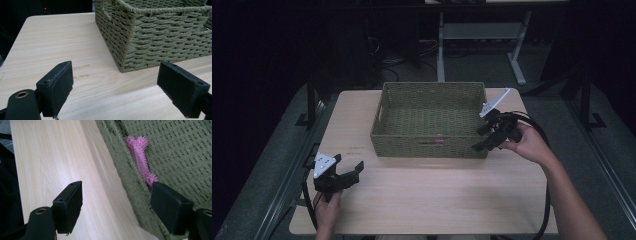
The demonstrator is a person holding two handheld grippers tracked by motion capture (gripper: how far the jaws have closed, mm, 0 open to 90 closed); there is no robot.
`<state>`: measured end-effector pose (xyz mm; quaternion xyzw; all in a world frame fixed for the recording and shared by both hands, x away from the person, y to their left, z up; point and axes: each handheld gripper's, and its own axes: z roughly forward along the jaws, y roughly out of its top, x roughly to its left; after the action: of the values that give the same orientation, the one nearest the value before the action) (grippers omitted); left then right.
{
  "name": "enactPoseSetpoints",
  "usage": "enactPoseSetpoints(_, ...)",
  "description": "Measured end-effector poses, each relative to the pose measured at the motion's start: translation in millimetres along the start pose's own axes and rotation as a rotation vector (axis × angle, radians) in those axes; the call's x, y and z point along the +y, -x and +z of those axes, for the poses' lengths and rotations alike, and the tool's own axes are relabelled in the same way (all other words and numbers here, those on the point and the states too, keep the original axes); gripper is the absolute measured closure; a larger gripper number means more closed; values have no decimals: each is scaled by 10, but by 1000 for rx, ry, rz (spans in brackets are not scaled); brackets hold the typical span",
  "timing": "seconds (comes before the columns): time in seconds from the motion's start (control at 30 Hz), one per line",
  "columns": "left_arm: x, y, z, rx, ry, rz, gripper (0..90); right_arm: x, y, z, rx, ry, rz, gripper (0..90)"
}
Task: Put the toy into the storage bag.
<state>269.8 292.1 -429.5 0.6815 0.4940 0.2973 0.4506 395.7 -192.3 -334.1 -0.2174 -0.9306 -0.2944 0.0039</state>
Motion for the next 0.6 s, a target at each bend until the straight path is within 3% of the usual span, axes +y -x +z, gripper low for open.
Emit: enactPoseSetpoints(0.6, 0, 7, 2, -1, -2, 3, 130, -260, -52, 122, 11, -4, 20, 254)
